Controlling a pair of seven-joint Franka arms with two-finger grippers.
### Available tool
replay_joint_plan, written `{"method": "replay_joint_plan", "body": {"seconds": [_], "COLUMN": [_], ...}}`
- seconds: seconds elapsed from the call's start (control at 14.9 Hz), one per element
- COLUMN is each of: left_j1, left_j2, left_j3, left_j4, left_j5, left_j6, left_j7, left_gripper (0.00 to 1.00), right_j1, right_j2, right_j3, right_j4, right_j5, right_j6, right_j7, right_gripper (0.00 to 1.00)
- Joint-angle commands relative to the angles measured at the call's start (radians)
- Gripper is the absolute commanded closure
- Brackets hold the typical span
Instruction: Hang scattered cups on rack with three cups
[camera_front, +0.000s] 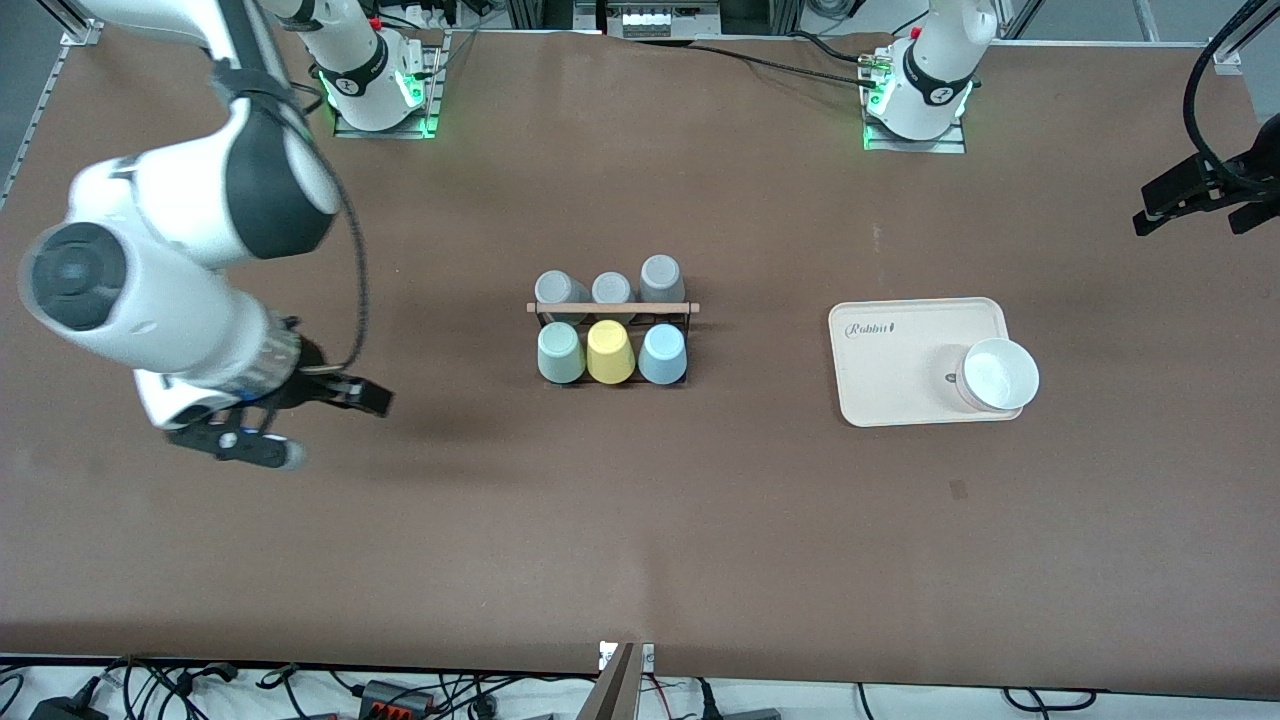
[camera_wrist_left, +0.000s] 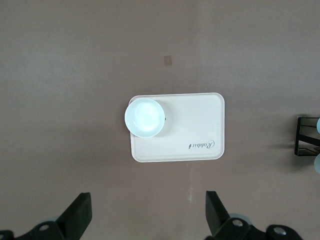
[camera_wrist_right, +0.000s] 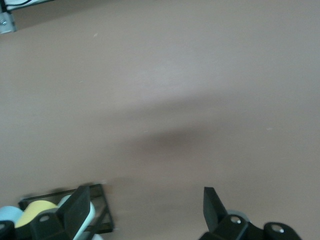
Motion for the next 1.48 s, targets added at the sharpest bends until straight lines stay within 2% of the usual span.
{"method": "replay_joint_plan", "body": {"seconds": [0.0,0.34,0.67,0.87,1.21,1.41], "left_j1": [0.006,0.006,0.006,0.006,0.006,0.006], "left_j2": [0.007,0.007,0.007,0.007,0.007,0.007], "left_j3": [-0.003,-0.003,-0.003,-0.003,-0.003,-0.003], "left_j4": [0.016,0.016,0.016,0.016,0.016,0.015], "left_j5": [-0.003,-0.003,-0.003,-0.003,-0.003,-0.003], "left_j6": [-0.014,-0.014,-0.014,-0.014,-0.014,-0.014], "left_j7": [0.021,0.023,0.023,0.023,0.023,0.023], "left_gripper": [0.00,0.00,0.00,0.00,0.00,0.00], "right_j1": [-0.039,-0.233,-0.249,-0.238,-0.240,-0.238], "right_j2": [-0.085,-0.178,-0.213,-0.302,-0.408,-0.466], "right_j3": [-0.024,-0.003,-0.006,-0.006,-0.006,-0.006], "right_j4": [-0.007,-0.053,-0.085,-0.220,-0.384,-0.493], "right_j5": [-0.023,-0.020,-0.035,-0.087,-0.075,-0.075], "right_j6": [-0.042,-0.047,-0.053,0.004,0.021,0.103], "right_j7": [-0.074,-0.397,-0.522,-0.530,-0.496,-0.492], "right_gripper": [0.00,0.00,0.00,0.00,0.00,0.00]}}
